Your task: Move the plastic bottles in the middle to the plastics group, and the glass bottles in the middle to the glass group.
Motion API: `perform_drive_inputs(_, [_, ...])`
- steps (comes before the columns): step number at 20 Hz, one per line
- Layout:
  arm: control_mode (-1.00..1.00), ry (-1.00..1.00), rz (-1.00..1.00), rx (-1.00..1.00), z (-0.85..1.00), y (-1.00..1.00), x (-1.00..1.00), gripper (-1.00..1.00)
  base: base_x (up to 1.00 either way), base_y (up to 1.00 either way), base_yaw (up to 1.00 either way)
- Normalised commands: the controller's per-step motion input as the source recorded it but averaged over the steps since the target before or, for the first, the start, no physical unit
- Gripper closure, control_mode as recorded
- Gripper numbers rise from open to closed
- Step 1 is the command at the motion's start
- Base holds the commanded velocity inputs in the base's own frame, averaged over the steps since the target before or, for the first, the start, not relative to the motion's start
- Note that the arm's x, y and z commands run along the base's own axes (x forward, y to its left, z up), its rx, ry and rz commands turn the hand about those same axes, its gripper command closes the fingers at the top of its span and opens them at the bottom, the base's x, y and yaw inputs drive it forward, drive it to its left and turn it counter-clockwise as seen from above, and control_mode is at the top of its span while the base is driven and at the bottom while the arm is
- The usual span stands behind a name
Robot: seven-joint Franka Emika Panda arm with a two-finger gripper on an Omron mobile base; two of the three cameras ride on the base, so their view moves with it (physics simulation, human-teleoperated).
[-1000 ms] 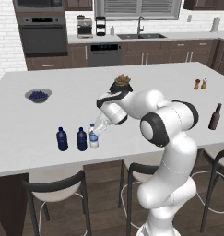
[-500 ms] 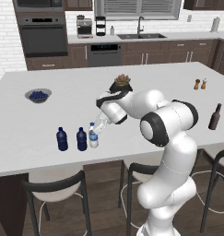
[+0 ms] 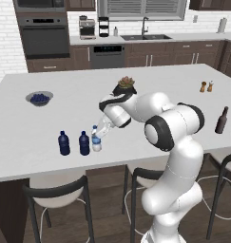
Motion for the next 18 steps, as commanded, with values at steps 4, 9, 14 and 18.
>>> perform_drive_inputs(4, [-1.0,0.0,0.0,0.0,0.0,0.0,0.0,-1.0,0.0,0.0,0.0])
perform_drive_inputs(9, [-1.0,0.0,0.0,0.0,0.0,0.0,0.0,-1.0,0.0,0.0,0.0])
perform_drive_inputs(14, [-1.0,-0.03,0.0,0.0,0.03,-0.21,-0.18,-1.0,0.0,0.0,0.0])
perform_drive_inputs(18, [-1.0,0.0,0.0,0.0,0.22,-0.41,0.0,-1.0,0.0,0.0,0.0])
